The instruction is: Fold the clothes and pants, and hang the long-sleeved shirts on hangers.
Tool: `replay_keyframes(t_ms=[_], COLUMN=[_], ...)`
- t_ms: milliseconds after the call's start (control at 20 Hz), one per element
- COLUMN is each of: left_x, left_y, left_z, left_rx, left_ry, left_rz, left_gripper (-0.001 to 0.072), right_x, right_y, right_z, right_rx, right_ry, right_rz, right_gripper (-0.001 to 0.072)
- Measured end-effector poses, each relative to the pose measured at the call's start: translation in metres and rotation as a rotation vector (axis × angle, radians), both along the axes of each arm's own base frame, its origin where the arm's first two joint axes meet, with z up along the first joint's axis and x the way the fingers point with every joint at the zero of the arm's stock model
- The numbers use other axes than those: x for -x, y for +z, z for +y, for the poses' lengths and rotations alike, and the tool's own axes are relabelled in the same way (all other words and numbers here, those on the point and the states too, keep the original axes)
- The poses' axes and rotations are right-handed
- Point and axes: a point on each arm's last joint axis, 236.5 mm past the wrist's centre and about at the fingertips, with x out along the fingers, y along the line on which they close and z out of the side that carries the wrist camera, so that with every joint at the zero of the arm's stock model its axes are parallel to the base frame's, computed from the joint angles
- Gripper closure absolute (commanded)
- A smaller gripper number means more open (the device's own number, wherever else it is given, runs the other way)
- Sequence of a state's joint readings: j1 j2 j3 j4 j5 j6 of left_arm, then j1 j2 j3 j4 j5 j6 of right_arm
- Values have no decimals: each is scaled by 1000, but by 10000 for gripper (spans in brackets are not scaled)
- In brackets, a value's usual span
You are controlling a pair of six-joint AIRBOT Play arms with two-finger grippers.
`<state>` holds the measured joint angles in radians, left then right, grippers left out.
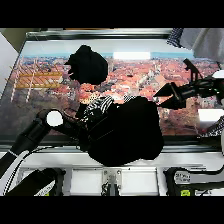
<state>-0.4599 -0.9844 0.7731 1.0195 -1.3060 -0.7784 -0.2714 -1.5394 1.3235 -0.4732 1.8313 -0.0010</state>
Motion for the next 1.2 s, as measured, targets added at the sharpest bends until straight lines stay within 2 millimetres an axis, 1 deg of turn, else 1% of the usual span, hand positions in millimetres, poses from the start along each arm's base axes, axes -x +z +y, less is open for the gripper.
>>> replay_keyframes(t_ms=[200,350,500,800,1200], left_x=[0,0,0,0,0], left_y=[0,0,0,0,-1], left_z=[0,0,0,1,1], left_rx=[0,0,0,-4,-6], left_ry=[0,0,0,-2,-2], left_rz=[0,0,0,1,1], left_gripper=[695,695,695,695,696], right_x=[5,12,17,22,23], right_y=[-17,-25,-29,-26,-24], right_z=[26,44,56,71,76], right_rx=[-25,-35,-38,-60,-70], right_ry=[97,156,193,222,224], right_rz=[20,36,52,72,84], right_gripper=[55,55,55,55,55])
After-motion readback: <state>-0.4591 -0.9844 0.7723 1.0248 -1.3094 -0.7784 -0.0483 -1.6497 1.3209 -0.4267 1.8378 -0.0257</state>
